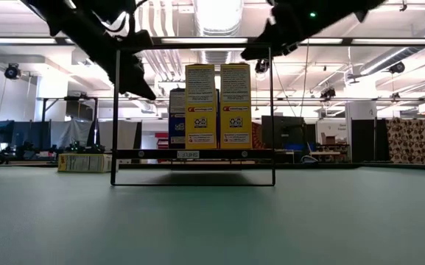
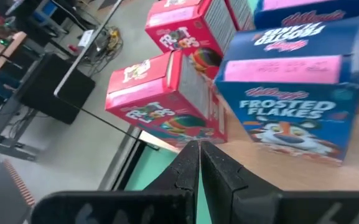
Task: Stack cereal on shelf
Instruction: Put the red cereal box on the shelf aligned with the other red cereal box
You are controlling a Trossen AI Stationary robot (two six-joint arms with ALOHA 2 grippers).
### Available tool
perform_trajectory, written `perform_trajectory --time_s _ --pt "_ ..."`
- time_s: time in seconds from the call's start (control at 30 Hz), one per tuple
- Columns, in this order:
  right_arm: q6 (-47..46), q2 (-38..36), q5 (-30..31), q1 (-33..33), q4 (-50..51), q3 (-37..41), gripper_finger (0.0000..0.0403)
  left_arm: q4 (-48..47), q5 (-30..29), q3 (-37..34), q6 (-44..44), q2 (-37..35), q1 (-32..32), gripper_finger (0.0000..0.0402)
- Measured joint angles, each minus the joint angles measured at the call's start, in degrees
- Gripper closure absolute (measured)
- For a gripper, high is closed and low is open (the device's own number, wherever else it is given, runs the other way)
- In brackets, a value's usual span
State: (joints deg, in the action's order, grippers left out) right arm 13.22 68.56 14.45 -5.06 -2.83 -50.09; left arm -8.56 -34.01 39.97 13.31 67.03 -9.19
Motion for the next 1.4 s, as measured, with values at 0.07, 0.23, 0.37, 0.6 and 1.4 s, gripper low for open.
perform_trajectory --time_s 0.07,0.23,0.37,0.6,1.4 --pt "0.3 -2.4 -2.3 0.0 -5.2 4.0 0.0209 0.2 2.2 0.0 0.9 0.1 -1.7 0.0401" --pt "0.2 -7.6 -4.4 -0.2 -11.8 10.7 0.0210 1.7 8.5 0.0 3.1 0.4 -6.5 0.0401" --pt "0.4 -11.0 -4.4 -0.3 -12.9 13.6 0.0234 3.4 10.3 0.0 4.5 0.4 -9.9 0.0401" --pt "4.6 -14.6 -3.8 -1.8 -12.2 14.7 0.0332 7.1 12.6 0.0 6.6 1.7 -13.8 0.0401" --pt "8.7 -15.6 -3.9 -3.1 -12.3 14.7 0.0394 20.3 18.4 4.9 15.9 19.9 -20.1 0.0401"
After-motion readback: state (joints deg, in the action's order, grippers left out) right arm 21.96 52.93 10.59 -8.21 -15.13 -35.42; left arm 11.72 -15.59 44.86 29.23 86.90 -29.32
